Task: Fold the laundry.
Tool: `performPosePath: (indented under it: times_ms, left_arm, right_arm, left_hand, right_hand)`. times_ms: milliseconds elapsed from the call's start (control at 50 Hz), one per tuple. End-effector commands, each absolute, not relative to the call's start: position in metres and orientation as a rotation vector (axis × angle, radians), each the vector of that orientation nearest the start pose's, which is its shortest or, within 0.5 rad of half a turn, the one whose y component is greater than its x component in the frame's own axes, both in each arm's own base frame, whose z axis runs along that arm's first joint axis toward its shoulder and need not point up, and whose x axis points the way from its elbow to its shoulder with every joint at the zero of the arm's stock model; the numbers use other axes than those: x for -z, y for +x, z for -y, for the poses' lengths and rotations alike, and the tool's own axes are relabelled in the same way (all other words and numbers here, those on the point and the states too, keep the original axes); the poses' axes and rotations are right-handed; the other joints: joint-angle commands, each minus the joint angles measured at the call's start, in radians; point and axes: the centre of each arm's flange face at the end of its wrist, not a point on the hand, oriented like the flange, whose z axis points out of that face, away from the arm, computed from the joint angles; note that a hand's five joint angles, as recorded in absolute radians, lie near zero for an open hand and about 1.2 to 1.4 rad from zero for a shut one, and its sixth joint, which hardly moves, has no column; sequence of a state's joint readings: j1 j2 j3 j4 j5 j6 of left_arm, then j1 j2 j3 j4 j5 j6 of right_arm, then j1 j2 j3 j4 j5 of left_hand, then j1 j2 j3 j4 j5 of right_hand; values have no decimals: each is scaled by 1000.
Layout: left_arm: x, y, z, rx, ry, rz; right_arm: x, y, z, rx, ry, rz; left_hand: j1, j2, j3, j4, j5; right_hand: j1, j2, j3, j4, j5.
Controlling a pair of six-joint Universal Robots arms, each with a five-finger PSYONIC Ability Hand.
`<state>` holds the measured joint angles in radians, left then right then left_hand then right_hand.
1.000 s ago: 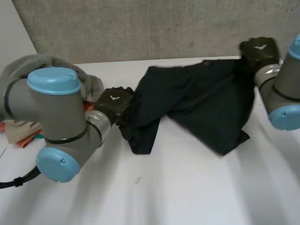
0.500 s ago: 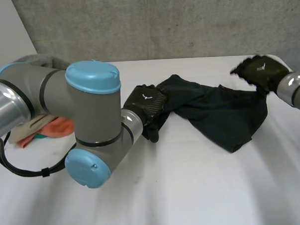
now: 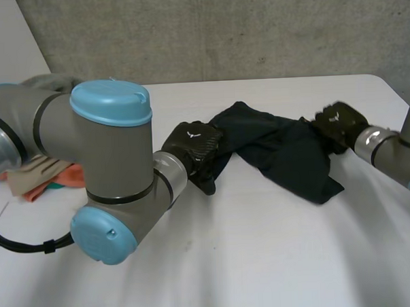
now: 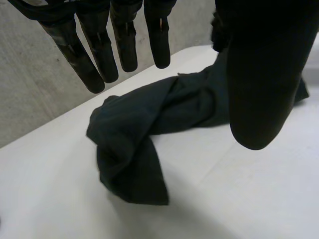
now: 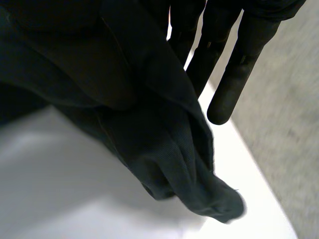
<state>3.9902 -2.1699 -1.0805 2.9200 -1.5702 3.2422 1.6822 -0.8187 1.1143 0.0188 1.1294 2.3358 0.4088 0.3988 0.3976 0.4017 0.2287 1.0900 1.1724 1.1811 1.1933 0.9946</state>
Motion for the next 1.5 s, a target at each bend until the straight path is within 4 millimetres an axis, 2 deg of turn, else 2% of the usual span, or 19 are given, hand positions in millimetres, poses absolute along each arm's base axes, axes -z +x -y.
performPosePath:
  times_ms: [20, 120, 340, 500, 680, 780, 800, 820, 880, 980, 1000, 1100, 1180, 1280, 1300, 1320, 1360, 1400, 1500]
  left_arm:
    - [-221, -363, 209, 1850, 993, -2905]
    - [-217, -358, 207, 1696, 774, -3123]
    - [-205, -356, 207, 1503, 484, -3298]
    - [-206, -358, 213, 1561, 324, -3333]
    - [-191, -362, 222, 1593, 163, -3338]
    - [-183, -369, 223, 1588, 77, -3358]
    - [-182, -369, 224, 1599, 60, -3343]
    - [-182, -368, 225, 1607, 49, -3328]
    - [-189, -356, 238, 1677, -5, -3202]
    - [-225, -330, 257, 1826, 202, -2926]
    - [-240, -326, 259, 1892, 338, -2837]
    - [-265, -338, 252, 2052, 843, -2524]
    - [-224, -348, 254, 1858, 1132, -2361]
    - [-175, -347, 264, 1633, 1152, -2354]
    - [-169, -348, 264, 1612, 1149, -2360]
    - [-162, -351, 265, 1593, 1141, -2365]
    - [-160, -354, 262, 1570, 1145, -2368]
    - [-164, -354, 254, 1535, 1149, -2369]
    - [-184, -343, 244, 1545, 1057, -2367]
  right_arm:
    - [-233, 250, 360, 1994, -1373, -1911]
    - [-252, 272, 327, 1946, -1298, -1888]
    - [-279, 312, 268, 1900, -1158, -1900]
    - [-277, 338, 231, 1819, -1146, -1853]
    - [-261, 339, 219, 1767, -1094, -1914]
    - [-254, 335, 216, 1753, -1052, -1921]
    - [-254, 332, 217, 1763, -1034, -1920]
    - [-254, 331, 218, 1769, -1023, -1919]
    - [-259, 323, 227, 1822, -993, -1912]
    - [-261, 308, 249, 1900, -1036, -1932]
    - [-258, 305, 252, 1900, -1084, -1939]
    - [-234, 301, 261, 1821, -1185, -1989]
    - [-193, 298, 273, 1666, -1163, -2113]
    - [-157, 297, 282, 1512, -1084, -2225]
    - [-153, 297, 283, 1495, -1059, -2240]
    - [-146, 297, 285, 1460, -1016, -2267]
    - [-145, 297, 287, 1447, -967, -2286]
    - [-151, 295, 289, 1449, -882, -2304]
    - [-177, 283, 291, 1485, -728, -2338]
  left_hand:
    - [60, 70, 71, 67, 66]
    - [-39, -29, -28, -32, -34]
    - [-234, -224, -223, -227, -229]
    - [-234, -224, -223, -227, -229]
    - [-219, -209, -208, -212, -214]
    - [323, 333, 334, 330, 328]
    - [743, 753, 754, 750, 748]
    - [971, 981, 982, 978, 976]
    - [987, 997, 999, 995, 993]
    - [987, 997, 999, 995, 993]
    - [987, 997, 999, 995, 993]
    - [987, 997, 999, 995, 993]
    - [987, 997, 999, 995, 993]
    - [987, 997, 999, 995, 993]
    - [987, 997, 999, 995, 993]
    - [987, 997, 999, 995, 993]
    - [792, 803, 804, 800, 798]
    - [314, 324, 325, 321, 320]
    - [-104, -94, -93, -97, -98]
  right_hand:
    - [306, 224, 215, 203, 227]
    - [306, 224, 215, 203, 227]
    - [306, 224, 215, 203, 227]
    - [306, 224, 215, 203, 227]
    - [306, 224, 215, 203, 227]
    - [306, 224, 215, 203, 227]
    - [306, 224, 215, 203, 227]
    - [306, 224, 215, 203, 227]
    - [306, 224, 215, 203, 227]
    - [306, 224, 215, 203, 227]
    - [306, 224, 215, 203, 227]
    - [306, 224, 215, 203, 227]
    - [306, 224, 215, 203, 227]
    - [306, 224, 215, 203, 227]
    - [181, 98, 90, 78, 102]
    - [-155, -237, -246, -258, -234]
    - [-351, -434, -442, -454, -430]
    - [-553, -636, -645, -657, -633]
    - [-798, -880, -889, -901, -877]
